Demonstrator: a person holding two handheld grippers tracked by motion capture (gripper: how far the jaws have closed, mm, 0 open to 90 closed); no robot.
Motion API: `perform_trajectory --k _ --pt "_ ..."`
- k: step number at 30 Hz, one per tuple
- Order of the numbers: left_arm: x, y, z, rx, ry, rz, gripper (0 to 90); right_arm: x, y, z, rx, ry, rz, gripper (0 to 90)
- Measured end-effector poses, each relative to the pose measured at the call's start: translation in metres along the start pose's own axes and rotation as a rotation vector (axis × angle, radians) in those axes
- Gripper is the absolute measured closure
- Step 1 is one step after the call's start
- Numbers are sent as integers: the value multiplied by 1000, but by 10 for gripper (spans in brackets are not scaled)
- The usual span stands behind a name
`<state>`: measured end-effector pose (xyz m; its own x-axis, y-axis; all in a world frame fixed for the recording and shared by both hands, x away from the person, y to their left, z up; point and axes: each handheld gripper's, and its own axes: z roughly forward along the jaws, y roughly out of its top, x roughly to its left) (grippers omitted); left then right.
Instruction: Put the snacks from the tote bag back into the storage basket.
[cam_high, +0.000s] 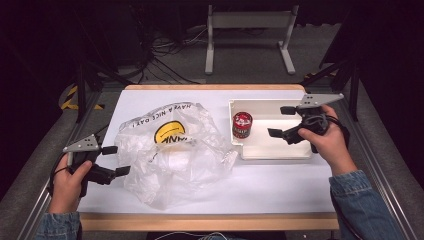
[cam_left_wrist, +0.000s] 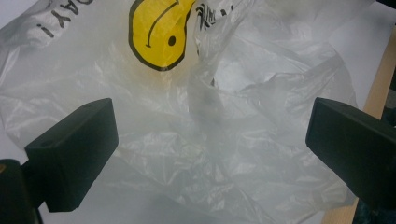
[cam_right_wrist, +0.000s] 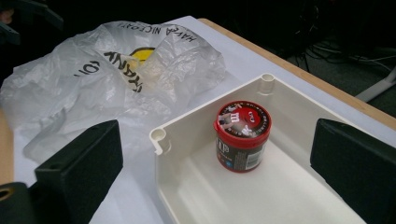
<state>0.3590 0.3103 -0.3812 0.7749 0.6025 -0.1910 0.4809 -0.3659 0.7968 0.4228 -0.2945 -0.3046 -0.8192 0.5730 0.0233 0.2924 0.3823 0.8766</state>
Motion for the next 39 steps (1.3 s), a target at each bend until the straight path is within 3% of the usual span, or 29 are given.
perform_trajectory --k 4,13,19,22,25,30,35,37,39 --pt "-5 -6 -6 -15 1 -1 28 7 -13 -22 -10 3 20 29" --pt "-9 -13 -6 -31 38 -22 14 16 -56 -53 -20 -55 39 29" --pt "-8 -23 -2 -29 14 -11 15 16 -83 -65 -78 -81 60 27" --pt "-4 -29 2 -15 8 2 18 13 -96 -68 -107 -90 83 15" --pt "-1 -33 4 -26 10 -4 21 10 -111 -69 -100 -117 81 14" --pt "4 -46 6 -94 45 -45 15 10 -127 -69 -96 -123 79 12" --pt "8 -60 7 -115 45 -68 12 7 -147 -63 -110 -147 130 12" --pt "9 -62 9 -123 28 -61 13 6 -158 -58 -115 -178 181 11" --pt "10 -64 11 -119 33 -52 14 6 -165 -54 -107 -192 199 12"
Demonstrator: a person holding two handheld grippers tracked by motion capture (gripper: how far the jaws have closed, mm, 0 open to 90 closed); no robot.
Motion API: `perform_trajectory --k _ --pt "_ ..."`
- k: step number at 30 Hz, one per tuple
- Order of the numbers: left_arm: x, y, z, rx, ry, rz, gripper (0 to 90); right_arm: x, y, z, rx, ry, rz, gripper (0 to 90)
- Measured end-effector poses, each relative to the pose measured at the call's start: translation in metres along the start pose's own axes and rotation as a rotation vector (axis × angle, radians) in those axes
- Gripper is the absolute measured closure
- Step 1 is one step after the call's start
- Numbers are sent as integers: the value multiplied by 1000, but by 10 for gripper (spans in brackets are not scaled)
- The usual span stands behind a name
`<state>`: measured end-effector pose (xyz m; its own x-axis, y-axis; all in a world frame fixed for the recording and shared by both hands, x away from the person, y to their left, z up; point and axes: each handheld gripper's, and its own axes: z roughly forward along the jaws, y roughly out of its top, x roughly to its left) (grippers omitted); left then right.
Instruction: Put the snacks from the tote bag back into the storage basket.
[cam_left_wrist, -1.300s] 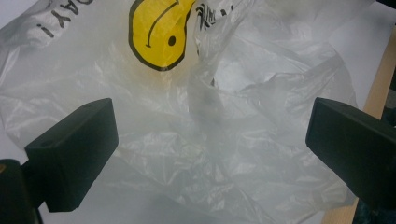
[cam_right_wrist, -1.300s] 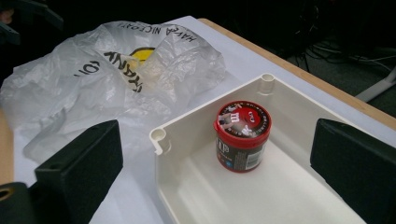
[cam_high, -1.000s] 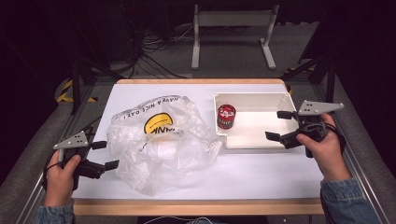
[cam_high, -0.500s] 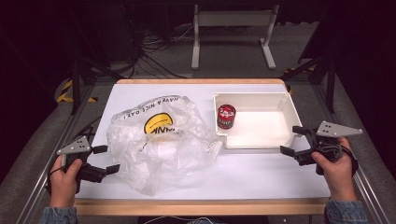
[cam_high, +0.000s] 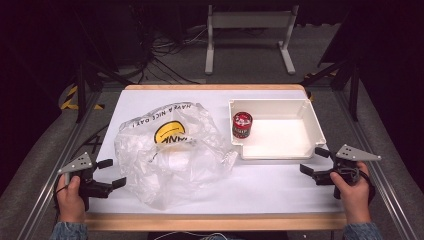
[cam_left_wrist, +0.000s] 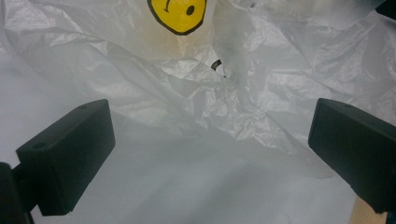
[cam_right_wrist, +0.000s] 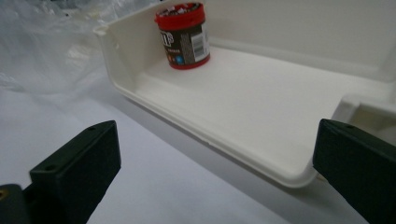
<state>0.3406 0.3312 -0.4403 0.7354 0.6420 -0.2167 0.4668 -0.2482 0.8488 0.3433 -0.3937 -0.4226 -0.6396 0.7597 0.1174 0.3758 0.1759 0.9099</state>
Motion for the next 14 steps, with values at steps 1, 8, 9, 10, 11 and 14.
perform_trajectory --k 1,8,9,10,11,14 --pt "0 -1 2 7 1 3 16 -1 -2 1 18 -5 -3 13" --pt "2 -5 7 18 9 7 20 0 -8 7 73 -36 38 30" --pt "2 -5 7 18 9 7 20 0 -8 7 73 -36 38 30" --pt "1 -5 7 19 6 16 20 0 -9 8 74 -37 42 31" --pt "0 -5 8 18 7 17 20 0 -10 8 70 -41 44 33" --pt "-1 -6 9 3 11 36 20 0 -12 10 59 -43 44 40"
